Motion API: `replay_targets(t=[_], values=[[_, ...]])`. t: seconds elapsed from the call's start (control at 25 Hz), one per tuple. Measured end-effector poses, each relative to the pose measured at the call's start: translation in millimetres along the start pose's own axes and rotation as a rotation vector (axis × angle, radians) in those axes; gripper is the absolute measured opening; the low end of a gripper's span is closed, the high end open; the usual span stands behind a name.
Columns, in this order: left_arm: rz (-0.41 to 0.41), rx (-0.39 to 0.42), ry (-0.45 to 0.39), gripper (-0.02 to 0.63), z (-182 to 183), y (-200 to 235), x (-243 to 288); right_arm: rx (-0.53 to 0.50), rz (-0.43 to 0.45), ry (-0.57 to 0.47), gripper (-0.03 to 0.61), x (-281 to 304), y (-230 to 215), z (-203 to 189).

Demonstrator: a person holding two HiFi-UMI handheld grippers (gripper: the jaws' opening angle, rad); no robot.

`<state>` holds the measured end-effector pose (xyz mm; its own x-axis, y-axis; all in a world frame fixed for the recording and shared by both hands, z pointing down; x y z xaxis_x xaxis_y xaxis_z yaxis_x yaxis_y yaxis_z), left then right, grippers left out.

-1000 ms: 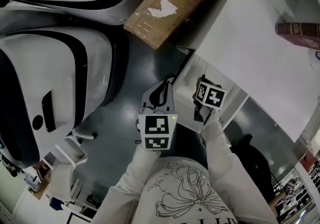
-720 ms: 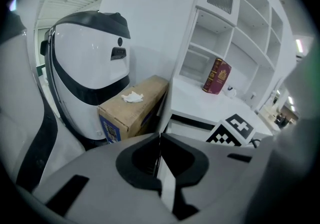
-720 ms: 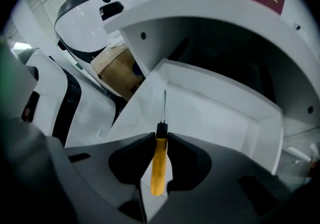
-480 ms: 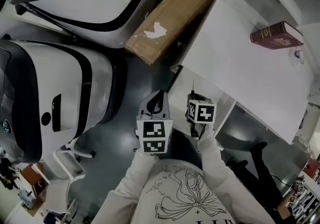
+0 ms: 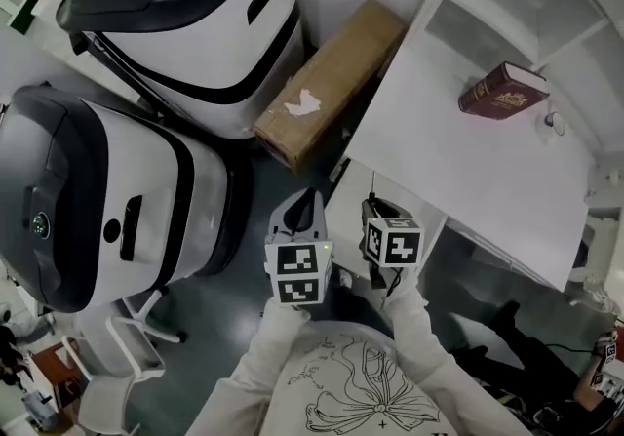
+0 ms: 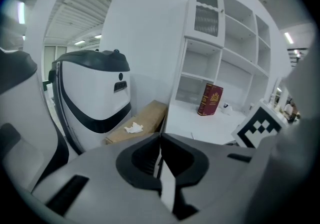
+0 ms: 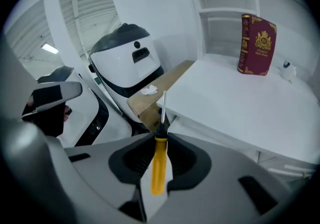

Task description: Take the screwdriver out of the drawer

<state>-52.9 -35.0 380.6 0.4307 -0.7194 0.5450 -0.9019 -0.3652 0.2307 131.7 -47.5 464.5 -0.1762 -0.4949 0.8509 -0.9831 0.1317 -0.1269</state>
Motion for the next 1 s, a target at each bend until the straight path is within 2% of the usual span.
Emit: replay_targets(t=[0.44, 0.8, 1.0], values=[[0.037, 0.061, -0.155, 0.011, 42.9, -24.5, -40.8, -0.013, 0.008, -0.252, 0.074, -85.7, -0.1, 42.8], [0.059, 0.105, -0.276, 0.011, 77.9, -47.2, -72.1, -0.023, -0.020, -0.479, 0.074, -148.3, -4.2, 70.4], [0.068, 0.126, -0.330, 0.011, 95.6, -55.0, -86.9, -0.033, -0.010, -0.572, 0.074, -176.1, -5.6, 81.8]])
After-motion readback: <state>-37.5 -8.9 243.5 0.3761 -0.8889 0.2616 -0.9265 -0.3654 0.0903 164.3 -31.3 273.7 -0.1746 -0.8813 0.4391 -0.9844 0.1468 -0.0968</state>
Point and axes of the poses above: the fingertips, and each gripper's own axes: x forward along the fingers, y to its left, z out of its top, the point moved 10 cm from there along -x, backward along the fingers, and after that the axes turned 8 degrees about -z, right-handed, at the moved point
